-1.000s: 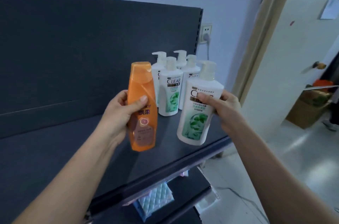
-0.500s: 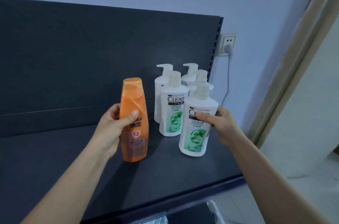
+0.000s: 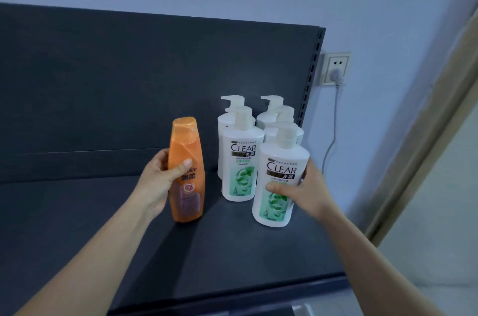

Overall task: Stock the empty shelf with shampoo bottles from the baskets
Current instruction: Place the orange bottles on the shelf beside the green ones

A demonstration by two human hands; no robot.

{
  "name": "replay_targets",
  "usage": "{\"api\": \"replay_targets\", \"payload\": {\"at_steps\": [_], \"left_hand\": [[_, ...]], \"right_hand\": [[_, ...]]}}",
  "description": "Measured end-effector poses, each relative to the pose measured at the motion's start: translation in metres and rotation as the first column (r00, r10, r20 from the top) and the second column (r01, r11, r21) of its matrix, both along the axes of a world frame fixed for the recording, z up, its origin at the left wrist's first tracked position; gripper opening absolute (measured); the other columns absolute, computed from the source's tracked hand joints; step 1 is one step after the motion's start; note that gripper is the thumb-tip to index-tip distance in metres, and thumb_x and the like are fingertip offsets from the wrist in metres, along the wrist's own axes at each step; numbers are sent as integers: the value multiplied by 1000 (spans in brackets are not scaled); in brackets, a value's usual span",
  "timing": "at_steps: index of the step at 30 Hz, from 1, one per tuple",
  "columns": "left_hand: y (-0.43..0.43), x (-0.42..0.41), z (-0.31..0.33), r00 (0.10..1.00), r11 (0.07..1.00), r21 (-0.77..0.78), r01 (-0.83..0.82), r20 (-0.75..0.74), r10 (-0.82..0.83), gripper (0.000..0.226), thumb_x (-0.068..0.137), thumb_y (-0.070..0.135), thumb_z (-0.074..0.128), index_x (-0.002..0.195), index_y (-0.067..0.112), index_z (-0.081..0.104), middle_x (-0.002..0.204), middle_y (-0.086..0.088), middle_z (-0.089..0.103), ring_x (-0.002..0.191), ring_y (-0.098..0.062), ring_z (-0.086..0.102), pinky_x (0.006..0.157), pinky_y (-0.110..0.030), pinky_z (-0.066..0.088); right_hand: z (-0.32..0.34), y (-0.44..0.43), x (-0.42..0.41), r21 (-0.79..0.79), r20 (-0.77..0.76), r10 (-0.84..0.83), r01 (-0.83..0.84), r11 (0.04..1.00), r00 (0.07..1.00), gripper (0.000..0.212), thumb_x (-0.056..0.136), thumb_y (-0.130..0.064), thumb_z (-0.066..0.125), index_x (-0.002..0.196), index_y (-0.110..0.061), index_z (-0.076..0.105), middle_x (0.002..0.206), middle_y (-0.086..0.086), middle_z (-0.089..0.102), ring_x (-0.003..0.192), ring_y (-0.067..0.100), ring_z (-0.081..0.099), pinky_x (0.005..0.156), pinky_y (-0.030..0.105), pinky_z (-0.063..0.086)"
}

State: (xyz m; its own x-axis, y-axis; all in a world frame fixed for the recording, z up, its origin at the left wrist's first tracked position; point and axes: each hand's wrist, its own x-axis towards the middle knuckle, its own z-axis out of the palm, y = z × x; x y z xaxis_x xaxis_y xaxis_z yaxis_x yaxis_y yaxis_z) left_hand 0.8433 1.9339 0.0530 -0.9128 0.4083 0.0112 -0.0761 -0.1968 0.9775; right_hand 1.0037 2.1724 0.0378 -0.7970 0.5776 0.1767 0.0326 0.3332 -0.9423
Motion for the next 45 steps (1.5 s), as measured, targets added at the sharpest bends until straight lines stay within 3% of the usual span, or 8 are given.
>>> {"api": "replay_targets", "payload": {"at_steps": [7, 12, 14, 17, 19, 23, 37, 45], "left_hand": [[4, -14, -5, 998, 999, -42, 33, -48, -35, 26, 84, 13, 69, 105, 24, 59, 102, 1, 69, 95, -15, 66, 75, -29, 50], [4, -32, -9, 990, 990, -142, 19, -133, -38, 36, 84, 18, 70, 118, 22, 59, 111, 0, 69, 103, -15, 64, 81, -27, 49], [5, -39, -9, 976, 972, -232, -42, -218, -9, 39, 85, 20, 70, 123, 20, 58, 110, 2, 68, 102, -13, 63, 78, -23, 48], [11, -50, -6, 945, 936, -334, -109, -328, -7, 36, 85, 24, 71, 120, 20, 60, 105, 5, 68, 100, -15, 64, 83, -32, 52], [17, -56, -6, 930, 921, -362, -145, -369, 1, 35, 85, 24, 72, 117, 21, 60, 102, 7, 68, 99, -16, 64, 86, -37, 53], [26, -67, -1, 884, 881, -415, -229, -468, 9, 38, 85, 23, 71, 120, 19, 58, 102, 6, 64, 99, -15, 59, 82, -30, 47], [45, -91, 13, 839, 776, -552, -306, -542, -54, 41, 87, 26, 70, 122, 13, 54, 113, -3, 60, 102, -18, 52, 86, -33, 42], [46, -93, 14, 795, 698, -610, -375, -599, -97, 36, 87, 29, 68, 114, 9, 54, 107, -4, 50, 97, -19, 50, 85, -33, 42]], "right_hand": [[1, 8, -3, 15, -9, 12, -12, 1000, 1000, 52, 66, -6, 88, 100, -29, 56, 97, -12, 73, 82, -6, 69, 62, 10, 51], [2, 15, -3, 49, 17, 15, -16, 999, 1000, 58, 68, -8, 88, 113, -24, 55, 103, -12, 71, 85, -10, 66, 69, 12, 47], [1, 16, -2, 47, 4, 13, -13, 999, 1000, 66, 67, -8, 88, 120, -23, 52, 107, -10, 71, 94, -3, 66, 74, 16, 48], [-1, 15, 0, 32, -17, 11, -11, 999, 1000, 67, 68, -6, 87, 122, -23, 50, 108, -9, 69, 99, 2, 65, 74, 17, 47], [-2, 14, 0, 12, -28, 3, -2, 1000, 1000, 68, 68, -5, 87, 123, -21, 49, 108, -10, 68, 97, -2, 64, 77, 20, 48], [-1, 10, 0, -5, -58, -12, 12, 1000, 998, 60, 68, 1, 85, 110, -24, 50, 103, -13, 66, 83, -17, 61, 77, 21, 49], [-8, 13, -2, -40, -100, 17, -21, 999, 995, 59, 69, 2, 84, 106, -31, 52, 104, -8, 69, 89, -8, 65, 82, 26, 52], [-8, 16, 1, -30, -61, 27, -29, 999, 998, 62, 72, -4, 84, 121, -23, 51, 109, -7, 70, 98, -3, 65, 91, 37, 55]]}}
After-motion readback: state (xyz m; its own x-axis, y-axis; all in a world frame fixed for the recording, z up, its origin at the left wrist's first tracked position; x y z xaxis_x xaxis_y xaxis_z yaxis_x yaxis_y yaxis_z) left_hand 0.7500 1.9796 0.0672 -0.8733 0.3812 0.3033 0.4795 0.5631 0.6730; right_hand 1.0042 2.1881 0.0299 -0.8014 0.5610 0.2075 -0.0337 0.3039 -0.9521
